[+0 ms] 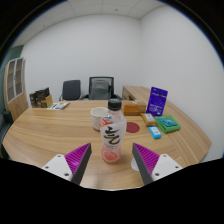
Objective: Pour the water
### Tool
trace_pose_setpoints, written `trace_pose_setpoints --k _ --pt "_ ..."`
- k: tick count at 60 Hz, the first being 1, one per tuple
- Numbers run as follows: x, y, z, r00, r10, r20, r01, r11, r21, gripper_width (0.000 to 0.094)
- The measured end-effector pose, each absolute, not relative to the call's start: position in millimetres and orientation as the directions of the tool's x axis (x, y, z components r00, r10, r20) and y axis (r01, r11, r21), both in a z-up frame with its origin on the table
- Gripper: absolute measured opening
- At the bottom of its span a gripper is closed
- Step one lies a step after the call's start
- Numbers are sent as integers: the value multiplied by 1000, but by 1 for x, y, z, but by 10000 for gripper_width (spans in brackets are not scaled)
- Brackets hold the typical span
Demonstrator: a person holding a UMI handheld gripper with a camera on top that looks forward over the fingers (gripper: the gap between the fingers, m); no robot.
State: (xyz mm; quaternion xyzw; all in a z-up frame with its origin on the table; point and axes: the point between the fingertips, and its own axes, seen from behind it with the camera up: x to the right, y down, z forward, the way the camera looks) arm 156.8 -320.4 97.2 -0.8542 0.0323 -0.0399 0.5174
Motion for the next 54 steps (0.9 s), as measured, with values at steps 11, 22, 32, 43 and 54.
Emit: trace_pose_setpoints --k 11,22,32,43,54 --pt "165 -255 68 999 -42 3 -15 -424 -906 742" --pt "158 -236 67 999 5 54 52 -376 -925 463" --pt "161 -235 65 999 -22 44 32 -386 -922 326" --pt "175 -221 105 990 -74 118 82 -377 -923 327" --pt "222 -194 163 897 -178 406 306 -413 -858 325"
